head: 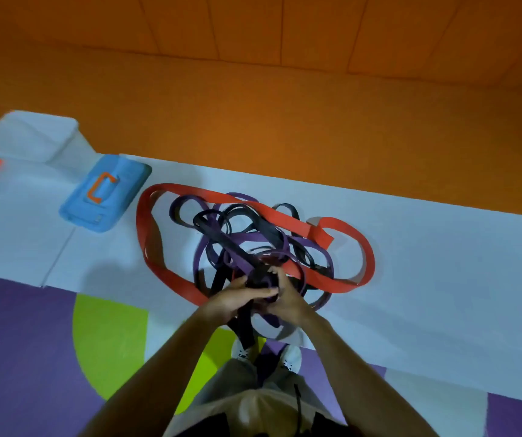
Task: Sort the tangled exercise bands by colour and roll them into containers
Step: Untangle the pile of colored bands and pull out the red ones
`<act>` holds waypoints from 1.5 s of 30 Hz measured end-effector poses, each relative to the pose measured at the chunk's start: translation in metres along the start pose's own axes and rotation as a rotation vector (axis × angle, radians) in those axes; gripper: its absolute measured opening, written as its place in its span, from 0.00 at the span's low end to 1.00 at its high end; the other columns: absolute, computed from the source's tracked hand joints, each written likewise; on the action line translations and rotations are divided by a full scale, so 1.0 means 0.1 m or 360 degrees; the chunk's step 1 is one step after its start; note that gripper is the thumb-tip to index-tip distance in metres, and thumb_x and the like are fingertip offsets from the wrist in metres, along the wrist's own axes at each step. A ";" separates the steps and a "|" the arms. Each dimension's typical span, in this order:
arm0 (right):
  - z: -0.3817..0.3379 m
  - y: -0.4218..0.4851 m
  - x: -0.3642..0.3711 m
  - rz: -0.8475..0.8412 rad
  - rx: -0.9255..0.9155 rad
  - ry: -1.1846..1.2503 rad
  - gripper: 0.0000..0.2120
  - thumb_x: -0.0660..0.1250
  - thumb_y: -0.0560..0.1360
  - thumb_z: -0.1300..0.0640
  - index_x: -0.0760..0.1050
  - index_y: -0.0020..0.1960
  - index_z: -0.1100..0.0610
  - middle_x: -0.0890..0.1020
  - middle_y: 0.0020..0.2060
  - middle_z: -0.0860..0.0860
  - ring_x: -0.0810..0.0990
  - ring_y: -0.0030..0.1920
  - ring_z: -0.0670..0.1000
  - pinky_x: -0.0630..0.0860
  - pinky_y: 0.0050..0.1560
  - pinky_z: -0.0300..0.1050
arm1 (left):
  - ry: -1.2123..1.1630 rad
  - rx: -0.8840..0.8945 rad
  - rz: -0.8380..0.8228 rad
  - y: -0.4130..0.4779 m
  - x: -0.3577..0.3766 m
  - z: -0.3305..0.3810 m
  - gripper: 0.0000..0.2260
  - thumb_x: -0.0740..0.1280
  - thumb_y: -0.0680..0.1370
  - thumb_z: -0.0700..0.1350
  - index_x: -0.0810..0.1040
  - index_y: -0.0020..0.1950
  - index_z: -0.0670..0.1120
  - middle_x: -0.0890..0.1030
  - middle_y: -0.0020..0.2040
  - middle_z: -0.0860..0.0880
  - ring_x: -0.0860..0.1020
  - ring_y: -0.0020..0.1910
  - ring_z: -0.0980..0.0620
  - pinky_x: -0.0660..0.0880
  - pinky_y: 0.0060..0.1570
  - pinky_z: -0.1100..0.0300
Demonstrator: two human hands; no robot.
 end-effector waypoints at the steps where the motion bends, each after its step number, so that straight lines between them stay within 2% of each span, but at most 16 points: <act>1: 0.00 0.00 0.03 -0.0028 0.0001 -0.0053 0.43 0.83 0.67 0.49 0.61 0.74 0.46 0.80 0.64 0.51 0.81 0.63 0.54 0.80 0.63 0.56 | 0.0178 -0.0002 0.0082 0.03 -0.05 -0.04 0.09 0.78 0.76 0.41 0.86 0.55 0.44 0.88 0.47 0.44 0.86 0.48 0.44 0.82 0.55 0.50; 5: 0.02 0.06 0.03 0.0120 0.0067 -0.0207 0.35 0.79 0.72 0.53 0.66 0.73 0.50 0.84 0.60 0.51 0.83 0.59 0.56 0.79 0.58 0.50 | 0.0394 -0.0073 0.0294 0.03 -0.15 0.05 0.02 0.75 0.78 0.41 0.86 0.48 0.44 0.87 0.36 0.50 0.85 0.39 0.49 0.80 0.41 0.60; 8: 0.00 0.07 -0.07 0.0035 -0.0029 -0.0231 0.21 0.76 0.73 0.61 0.79 0.65 0.53 0.85 0.55 0.50 0.84 0.56 0.53 0.76 0.53 0.41 | 0.0457 -0.0126 0.0391 -0.01 -0.18 0.17 0.13 0.72 0.81 0.52 0.86 0.48 0.41 0.88 0.40 0.46 0.87 0.41 0.48 0.82 0.42 0.60; 11: 0.09 -0.02 -0.32 0.0101 -0.0076 -0.0195 0.14 0.77 0.74 0.60 0.81 0.58 0.52 0.85 0.48 0.47 0.84 0.50 0.51 0.76 0.49 0.42 | 0.0616 0.0087 0.0620 -0.02 -0.28 0.37 0.17 0.70 0.82 0.55 0.83 0.48 0.41 0.87 0.34 0.45 0.86 0.36 0.48 0.83 0.43 0.55; 13: 0.23 -0.12 -0.50 0.0150 -0.0051 -0.0082 0.14 0.80 0.73 0.57 0.82 0.57 0.53 0.87 0.50 0.46 0.86 0.52 0.49 0.81 0.54 0.47 | 0.0551 0.0239 0.0662 -0.01 -0.35 0.52 0.17 0.70 0.82 0.55 0.82 0.50 0.40 0.87 0.36 0.45 0.87 0.38 0.46 0.84 0.47 0.50; 16: 0.40 -0.30 -0.70 0.0155 -0.0069 0.0073 0.16 0.81 0.71 0.56 0.83 0.57 0.55 0.87 0.49 0.48 0.86 0.52 0.52 0.82 0.58 0.55 | 0.0447 0.0374 0.0703 0.05 -0.46 0.68 0.15 0.70 0.82 0.53 0.82 0.55 0.40 0.88 0.39 0.46 0.87 0.39 0.48 0.81 0.40 0.57; 18: 0.45 -0.44 -0.77 0.0181 -0.0062 0.0049 0.17 0.82 0.71 0.54 0.82 0.56 0.54 0.85 0.47 0.50 0.84 0.50 0.53 0.80 0.55 0.53 | 0.0468 0.0426 0.0759 0.10 -0.50 0.75 0.17 0.71 0.81 0.55 0.81 0.56 0.41 0.88 0.40 0.48 0.87 0.40 0.49 0.80 0.40 0.57; 20: 0.55 -0.57 -0.80 0.0254 -0.0079 0.0021 0.16 0.82 0.71 0.58 0.82 0.56 0.54 0.83 0.45 0.46 0.81 0.47 0.43 0.77 0.51 0.45 | 0.0461 0.0441 0.0788 0.15 -0.54 0.79 0.16 0.71 0.81 0.56 0.78 0.56 0.43 0.88 0.43 0.48 0.87 0.42 0.49 0.82 0.43 0.54; 24: 0.82 -0.77 -0.74 0.0544 -0.0138 -0.0014 0.28 0.82 0.70 0.58 0.80 0.58 0.28 0.81 0.53 0.29 0.81 0.55 0.37 0.78 0.58 0.36 | 0.0497 0.0444 0.0781 0.22 -0.57 0.78 0.17 0.72 0.80 0.57 0.80 0.57 0.43 0.88 0.44 0.47 0.87 0.44 0.46 0.83 0.45 0.55; 28: 0.89 -0.82 -0.55 0.0593 -0.0161 -0.0629 0.28 0.80 0.71 0.45 0.79 0.68 0.52 0.81 0.61 0.47 0.80 0.58 0.54 0.77 0.58 0.43 | 0.0513 0.0432 0.0747 0.25 -0.58 0.71 0.17 0.72 0.80 0.57 0.80 0.57 0.43 0.88 0.46 0.45 0.87 0.47 0.45 0.81 0.42 0.57; 31: 0.69 -0.81 -0.36 0.0415 -0.0376 -0.0993 0.33 0.72 0.72 0.33 0.77 0.69 0.53 0.75 0.68 0.50 0.75 0.64 0.53 0.77 0.62 0.50 | 0.0528 0.0452 0.0739 0.30 -0.59 0.70 0.16 0.70 0.81 0.57 0.81 0.56 0.45 0.87 0.47 0.47 0.85 0.49 0.45 0.81 0.48 0.52; 34: 0.61 -0.80 -0.07 0.0048 -0.0348 -0.1188 0.40 0.60 0.76 0.27 0.62 0.82 0.46 0.57 0.83 0.48 0.54 0.82 0.52 0.53 0.81 0.53 | 0.0722 0.0476 0.0758 0.33 -0.55 0.76 0.18 0.67 0.82 0.59 0.79 0.50 0.44 0.84 0.43 0.49 0.82 0.46 0.47 0.77 0.45 0.54; 36: 0.57 -0.80 0.13 -0.0081 -0.0258 -0.1278 0.44 0.47 0.76 0.22 0.47 0.85 0.44 0.41 0.84 0.45 0.35 0.83 0.49 0.33 0.80 0.56 | 0.0873 0.0493 0.0734 0.36 -0.52 0.78 0.17 0.65 0.83 0.61 0.76 0.45 0.48 0.80 0.42 0.51 0.80 0.45 0.52 0.72 0.46 0.55; 39: 0.66 -0.78 0.34 -0.0057 -0.0168 -0.1353 0.49 0.32 0.72 0.20 0.41 0.85 0.45 0.36 0.83 0.45 0.28 0.81 0.49 0.28 0.78 0.65 | 0.1168 0.0598 0.0731 0.45 -0.57 0.80 0.20 0.60 0.83 0.65 0.73 0.42 0.51 0.78 0.45 0.49 0.78 0.50 0.46 0.76 0.55 0.45; 42: 0.74 -0.80 0.44 0.0190 -0.0118 -0.1333 0.41 0.45 0.81 0.25 0.48 0.86 0.47 0.42 0.85 0.46 0.34 0.83 0.49 0.34 0.79 0.69 | 0.1415 0.0633 0.0718 0.56 -0.66 0.83 0.25 0.55 0.83 0.67 0.77 0.51 0.47 0.80 0.54 0.46 0.77 0.59 0.42 0.76 0.60 0.41; 45: 0.67 -0.88 0.52 0.0416 -0.0027 -0.1166 0.35 0.54 0.83 0.31 0.51 0.85 0.44 0.44 0.85 0.44 0.38 0.84 0.48 0.37 0.80 0.63 | 0.1534 0.0658 0.0688 0.63 -0.73 0.89 0.26 0.53 0.83 0.67 0.77 0.50 0.46 0.81 0.51 0.47 0.79 0.57 0.42 0.75 0.61 0.40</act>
Point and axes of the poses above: each hand's wrist, its own y-axis towards the middle knuckle, its own x-axis out of the palm, z = x × y, the point moved 3 cm from there along y, towards the middle knuckle
